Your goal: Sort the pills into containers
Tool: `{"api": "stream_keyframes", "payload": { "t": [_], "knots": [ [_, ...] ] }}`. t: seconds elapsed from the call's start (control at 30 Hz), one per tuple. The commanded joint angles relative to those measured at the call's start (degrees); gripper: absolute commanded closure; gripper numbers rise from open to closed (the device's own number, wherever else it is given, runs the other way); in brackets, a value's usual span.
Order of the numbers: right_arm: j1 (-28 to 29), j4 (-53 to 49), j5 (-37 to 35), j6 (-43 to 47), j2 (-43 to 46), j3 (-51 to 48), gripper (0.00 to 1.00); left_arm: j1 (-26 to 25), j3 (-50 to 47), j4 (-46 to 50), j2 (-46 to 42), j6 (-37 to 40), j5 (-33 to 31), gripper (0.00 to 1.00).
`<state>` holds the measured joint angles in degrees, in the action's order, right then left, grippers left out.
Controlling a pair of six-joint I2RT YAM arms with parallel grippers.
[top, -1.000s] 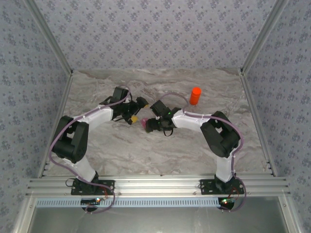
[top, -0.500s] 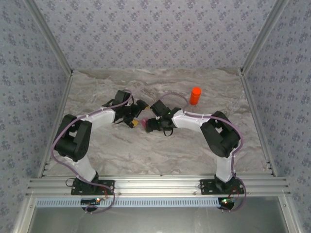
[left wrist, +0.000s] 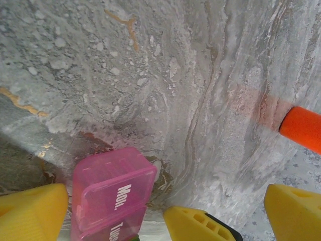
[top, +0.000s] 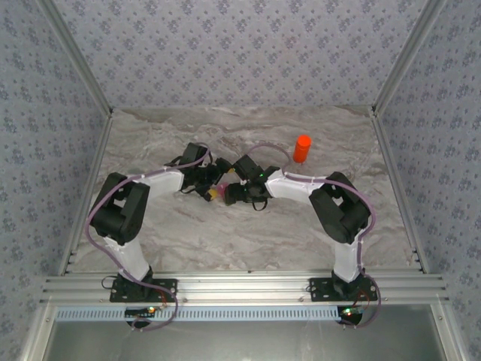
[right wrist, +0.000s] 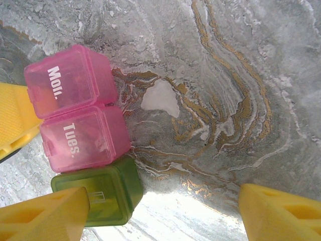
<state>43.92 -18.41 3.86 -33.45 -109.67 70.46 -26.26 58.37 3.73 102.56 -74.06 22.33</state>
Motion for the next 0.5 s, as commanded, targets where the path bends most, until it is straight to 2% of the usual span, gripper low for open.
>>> {"api": "stream_keyframes", "payload": {
  "t": [0.0,0.23,0.47],
  "knots": [
    [0.02,-1.77,-0.42,-0.15,-1.61,0.82,0.20,-0.29,1.95,-0.38,0.29,-0.76,0.29,0.00],
    [0.03,-1.82,-0.43,-0.10,-1.82,0.82,0.19,0.11,3.06,2.23,-1.22,1.02,-2.10,0.00],
    [0.07,-1.70,-0.34,-0.20,-2.21,1.07,0.19,0.16,3.77,1.81,-0.44,0.59,-1.58,0.00]
  ]
}}
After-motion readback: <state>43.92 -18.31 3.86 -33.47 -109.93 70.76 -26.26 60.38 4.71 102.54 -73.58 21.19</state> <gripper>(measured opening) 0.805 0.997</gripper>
